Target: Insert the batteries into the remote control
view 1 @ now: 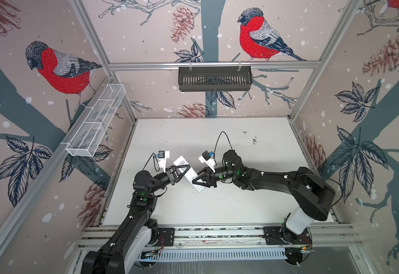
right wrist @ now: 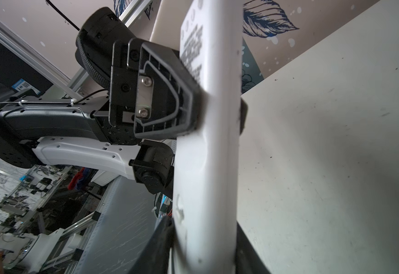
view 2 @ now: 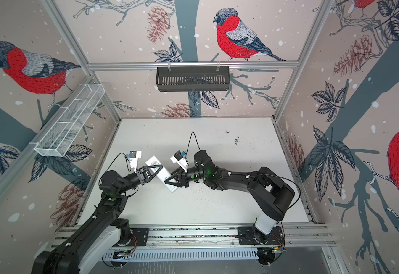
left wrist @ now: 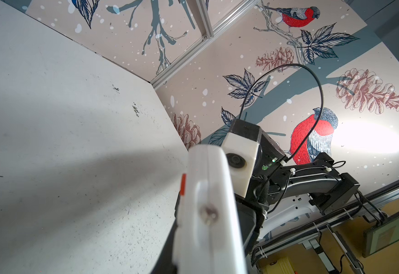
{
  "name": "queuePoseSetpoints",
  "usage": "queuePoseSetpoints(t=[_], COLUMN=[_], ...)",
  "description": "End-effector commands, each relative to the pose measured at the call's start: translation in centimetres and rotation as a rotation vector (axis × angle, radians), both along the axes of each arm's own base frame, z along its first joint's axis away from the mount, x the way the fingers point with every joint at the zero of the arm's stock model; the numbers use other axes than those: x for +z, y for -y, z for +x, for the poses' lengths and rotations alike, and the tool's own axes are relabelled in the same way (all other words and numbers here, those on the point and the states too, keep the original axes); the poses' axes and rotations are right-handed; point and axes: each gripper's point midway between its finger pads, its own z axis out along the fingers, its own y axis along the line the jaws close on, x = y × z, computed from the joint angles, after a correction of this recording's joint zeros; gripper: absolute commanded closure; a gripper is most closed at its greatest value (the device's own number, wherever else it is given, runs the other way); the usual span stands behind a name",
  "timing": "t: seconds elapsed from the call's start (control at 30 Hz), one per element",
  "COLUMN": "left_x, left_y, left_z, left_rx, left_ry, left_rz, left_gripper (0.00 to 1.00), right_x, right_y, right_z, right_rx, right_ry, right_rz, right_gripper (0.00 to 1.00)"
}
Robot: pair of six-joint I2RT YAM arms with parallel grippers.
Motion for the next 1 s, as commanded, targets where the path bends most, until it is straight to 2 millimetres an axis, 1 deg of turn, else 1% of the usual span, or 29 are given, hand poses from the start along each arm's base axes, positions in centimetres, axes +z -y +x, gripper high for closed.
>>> queuePoseSetpoints(t=[0.0, 0.13, 0.23, 0.3, 0.33, 0.4, 0.43, 0.47, 0.57, 0.6, 0.7, 0.8, 0.87, 0.93, 0.97], left_x=[2.5, 2.4, 2.2, 2.1, 2.1, 2.0, 2.1, 2.0, 1.8, 1.8, 1.5, 0.4, -0.9, -3.1, -3.9], left_y=[0.6, 0.4, 0.3, 0.2, 0.1, 0.0, 0.0, 0.0, -0.1, -0.2, -0.2, -0.4, -0.9, -2.3, -2.8], left_z=[-1.7, -1.3, -0.9, -0.5, -0.3, 0.1, 0.3, 0.5, 1.2, 1.5, 2.3, 3.5, 4.8, 6.3, 6.6], left_rx=[-0.073, -0.046, -0.023, -0.004, 0.006, 0.020, 0.025, 0.029, 0.052, 0.058, 0.074, 0.103, 0.162, 0.267, 0.302], left_ry=[0.123, 0.129, 0.124, 0.118, 0.114, 0.102, 0.100, 0.095, 0.088, 0.088, 0.078, 0.032, -0.024, -0.110, -0.136], left_rz=[-0.026, -0.012, 0.004, 0.009, 0.008, 0.006, 0.005, 0.007, 0.017, 0.021, 0.042, 0.078, 0.127, 0.222, 0.260], left_gripper=[1.00, 1.00, 1.00, 0.94, 0.84, 0.53, 0.40, 0.29, 0.08, 0.03, 0.03, 0.03, 0.03, 0.03, 0.03], right_x=[-0.5, -0.6, -0.5, -0.4, -0.5, -0.5, -0.6, -0.7, -1.4, -1.6, -2.5, -4.3, -5.9, -7.9, -8.3], right_y=[-0.4, -0.1, 0.6, 1.1, 1.3, 1.8, 2.0, 2.3, 3.1, 3.3, 4.4, 6.1, 7.6, 9.6, 10.4], right_z=[0.3, 0.7, 1.1, 1.4, 1.5, 1.7, 1.9, 2.1, 2.7, 2.9, 3.6, 5.2, 6.8, 8.9, 9.7], right_rx=[-0.005, -0.007, -0.011, -0.019, -0.029, -0.047, -0.063, -0.074, -0.116, -0.128, -0.184, -0.298, -0.418, -0.568, -0.626], right_ry=[-0.047, -0.112, -0.170, -0.192, -0.198, -0.197, -0.196, -0.194, -0.193, -0.194, -0.196, -0.196, -0.178, -0.141, -0.123], right_rz=[-0.020, -0.021, -0.004, 0.005, 0.005, 0.003, 0.001, -0.002, -0.031, -0.041, -0.079, -0.161, -0.264, -0.408, -0.457], right_gripper=[0.66, 0.72, 0.74, 0.75, 0.75, 0.76, 0.77, 0.77, 0.78, 0.78, 0.80, 0.81, 0.81, 0.81, 0.81])
